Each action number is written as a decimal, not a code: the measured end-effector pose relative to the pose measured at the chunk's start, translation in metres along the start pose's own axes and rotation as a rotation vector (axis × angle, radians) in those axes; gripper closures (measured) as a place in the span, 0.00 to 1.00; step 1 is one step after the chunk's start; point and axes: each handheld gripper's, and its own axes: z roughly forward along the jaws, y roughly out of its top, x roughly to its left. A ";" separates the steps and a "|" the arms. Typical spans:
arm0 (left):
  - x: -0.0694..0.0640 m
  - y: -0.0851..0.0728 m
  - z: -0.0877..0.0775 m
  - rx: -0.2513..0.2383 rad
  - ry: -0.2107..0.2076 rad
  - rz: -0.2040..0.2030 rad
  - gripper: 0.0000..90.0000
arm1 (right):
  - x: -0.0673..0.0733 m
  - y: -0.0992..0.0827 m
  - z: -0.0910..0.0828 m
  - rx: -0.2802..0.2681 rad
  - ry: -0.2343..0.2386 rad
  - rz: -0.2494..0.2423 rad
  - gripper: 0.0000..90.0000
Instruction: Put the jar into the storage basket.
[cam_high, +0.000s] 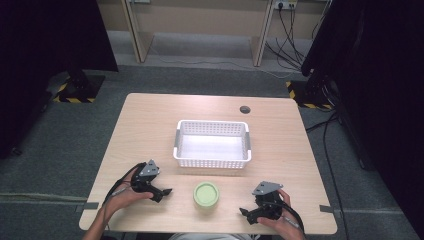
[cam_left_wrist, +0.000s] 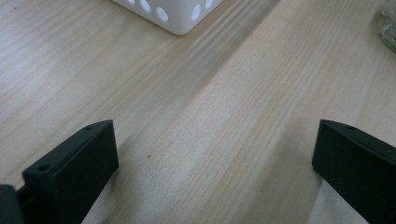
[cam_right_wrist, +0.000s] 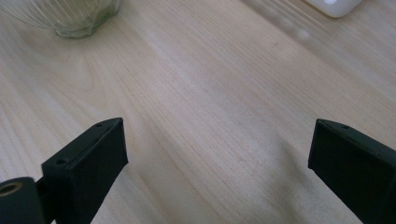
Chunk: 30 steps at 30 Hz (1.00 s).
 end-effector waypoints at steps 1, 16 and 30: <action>0.000 0.000 0.000 0.000 0.000 0.000 0.00 | 0.001 0.000 0.000 -0.001 0.004 -0.002 0.05; 0.000 0.000 0.000 0.000 0.000 0.000 0.00 | 0.015 0.009 -0.002 -0.018 0.032 -0.048 0.05; 0.000 0.000 0.000 0.000 0.000 0.000 0.00 | 0.030 0.018 -0.003 -0.029 0.059 -0.090 0.05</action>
